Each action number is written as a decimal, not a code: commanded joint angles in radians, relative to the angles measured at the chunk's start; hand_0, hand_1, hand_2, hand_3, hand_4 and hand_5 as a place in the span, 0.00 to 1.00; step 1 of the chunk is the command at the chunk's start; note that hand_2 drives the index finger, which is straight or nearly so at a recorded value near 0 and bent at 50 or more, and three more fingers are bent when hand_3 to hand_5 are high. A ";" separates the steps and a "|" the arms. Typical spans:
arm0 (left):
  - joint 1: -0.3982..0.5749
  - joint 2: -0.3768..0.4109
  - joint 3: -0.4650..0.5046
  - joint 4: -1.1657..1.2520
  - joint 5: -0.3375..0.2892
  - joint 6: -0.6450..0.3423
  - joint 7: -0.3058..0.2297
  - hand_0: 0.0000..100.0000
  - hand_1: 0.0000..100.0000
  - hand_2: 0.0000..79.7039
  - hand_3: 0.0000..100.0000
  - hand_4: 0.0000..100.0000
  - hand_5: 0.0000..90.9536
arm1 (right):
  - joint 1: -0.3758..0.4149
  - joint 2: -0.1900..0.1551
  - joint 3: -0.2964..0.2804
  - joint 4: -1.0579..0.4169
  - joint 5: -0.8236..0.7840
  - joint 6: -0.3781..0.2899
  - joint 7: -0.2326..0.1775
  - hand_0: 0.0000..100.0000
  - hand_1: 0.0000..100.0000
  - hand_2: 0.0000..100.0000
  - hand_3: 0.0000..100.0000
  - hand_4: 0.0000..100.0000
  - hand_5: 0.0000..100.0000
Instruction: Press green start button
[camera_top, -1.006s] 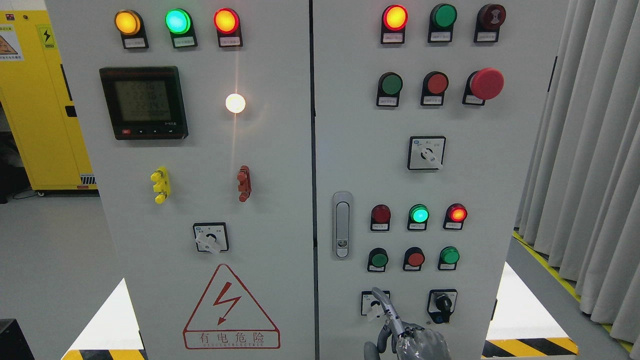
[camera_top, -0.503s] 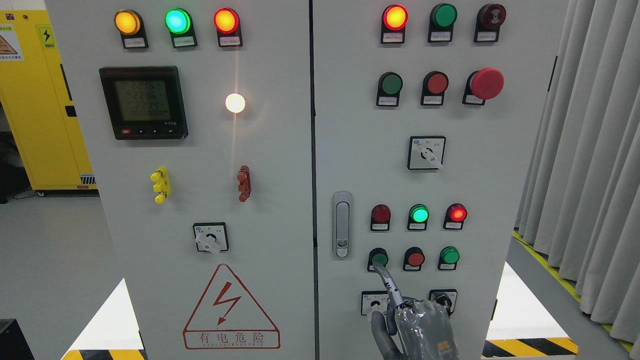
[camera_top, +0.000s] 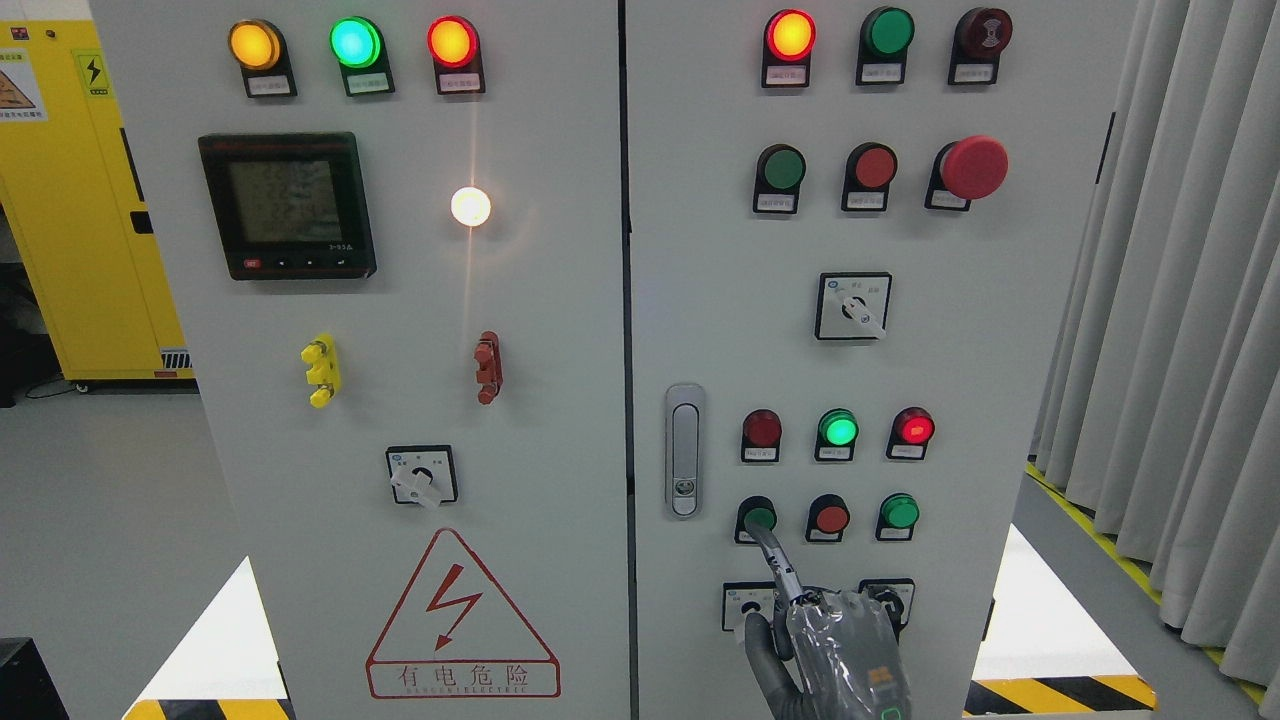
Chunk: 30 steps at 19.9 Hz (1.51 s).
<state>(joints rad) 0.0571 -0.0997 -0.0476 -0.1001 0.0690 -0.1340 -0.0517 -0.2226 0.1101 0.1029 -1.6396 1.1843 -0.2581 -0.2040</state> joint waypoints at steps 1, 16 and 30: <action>0.000 0.000 0.000 -0.001 0.000 0.001 0.000 0.12 0.56 0.00 0.00 0.00 0.00 | -0.015 -0.001 -0.011 0.060 -0.006 0.002 -0.006 0.78 0.99 0.01 0.98 1.00 1.00; 0.000 0.000 0.000 0.000 0.000 0.001 0.000 0.12 0.56 0.00 0.00 0.00 0.00 | -0.043 0.000 -0.020 0.098 -0.066 0.022 -0.002 0.81 0.98 0.02 0.98 1.00 1.00; 0.000 0.000 0.000 -0.001 0.000 0.001 0.000 0.12 0.56 0.00 0.00 0.00 0.00 | -0.024 0.000 -0.009 0.050 -0.063 0.016 -0.008 0.81 0.98 0.02 0.98 1.00 1.00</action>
<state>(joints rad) 0.0568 -0.0997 -0.0476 -0.1001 0.0690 -0.1340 -0.0516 -0.2581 0.1102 0.0906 -1.5727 1.1214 -0.2410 -0.2095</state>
